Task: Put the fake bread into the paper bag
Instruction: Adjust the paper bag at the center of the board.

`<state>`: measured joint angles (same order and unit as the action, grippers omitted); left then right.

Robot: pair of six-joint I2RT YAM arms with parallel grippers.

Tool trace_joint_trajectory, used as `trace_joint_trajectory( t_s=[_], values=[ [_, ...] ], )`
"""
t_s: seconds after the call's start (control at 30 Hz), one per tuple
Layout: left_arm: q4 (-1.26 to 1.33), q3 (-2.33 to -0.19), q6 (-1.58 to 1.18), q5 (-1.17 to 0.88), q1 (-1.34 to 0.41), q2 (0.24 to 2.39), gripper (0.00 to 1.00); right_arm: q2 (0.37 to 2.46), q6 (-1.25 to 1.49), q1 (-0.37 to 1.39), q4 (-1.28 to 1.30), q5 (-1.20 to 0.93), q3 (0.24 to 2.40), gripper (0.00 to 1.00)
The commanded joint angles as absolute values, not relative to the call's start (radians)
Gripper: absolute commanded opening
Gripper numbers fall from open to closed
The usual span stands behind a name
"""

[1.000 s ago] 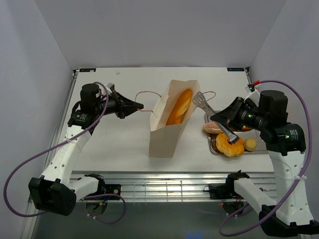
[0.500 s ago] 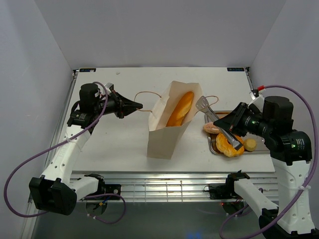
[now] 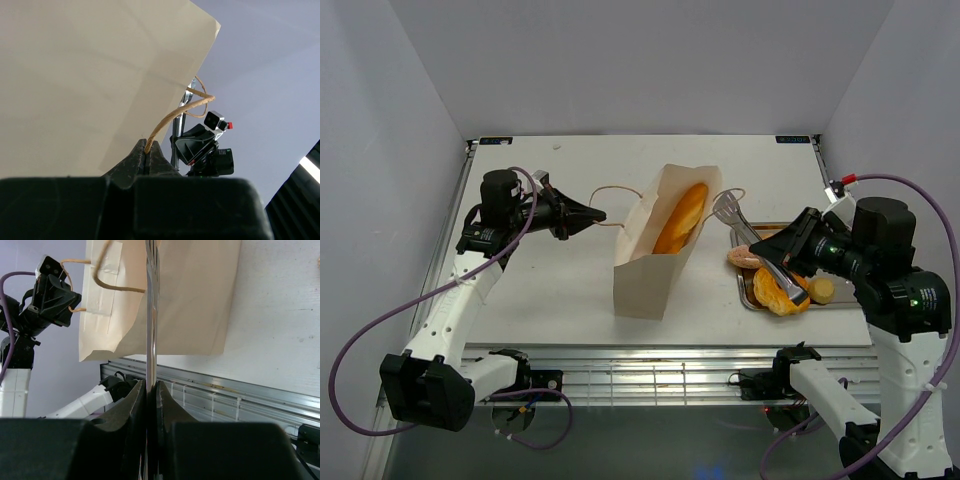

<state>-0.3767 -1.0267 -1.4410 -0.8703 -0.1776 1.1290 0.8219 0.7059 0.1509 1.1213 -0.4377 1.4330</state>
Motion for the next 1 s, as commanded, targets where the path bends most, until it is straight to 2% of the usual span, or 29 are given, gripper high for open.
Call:
trace_joint_trajectory(
  t_s=[0.0,0.37,0.57,0.8,0.97],
  values=[
    [-0.362,-1.028,-1.440,-0.888,-0.170,1.115,0.00,0.825,0.707,0.149,1.138,-0.445,1.508,0.08],
    [-0.364,-1.046,-1.439,-0.896,-0.169,1.132,0.00,0.865,0.696,0.149,1.308,-0.411,1.569,0.08],
    [-0.362,-1.057,-1.436,-0.907,-0.167,1.144,0.00,0.861,0.805,0.149,1.305,-0.347,1.441,0.08],
    [-0.351,-1.055,-1.437,-0.926,-0.161,1.157,0.00,0.896,0.857,0.147,1.286,-0.122,1.297,0.08],
    [-0.356,-1.066,-1.431,-0.942,-0.153,1.164,0.00,0.957,0.836,0.063,1.233,-0.069,1.292,0.08]
  ],
)
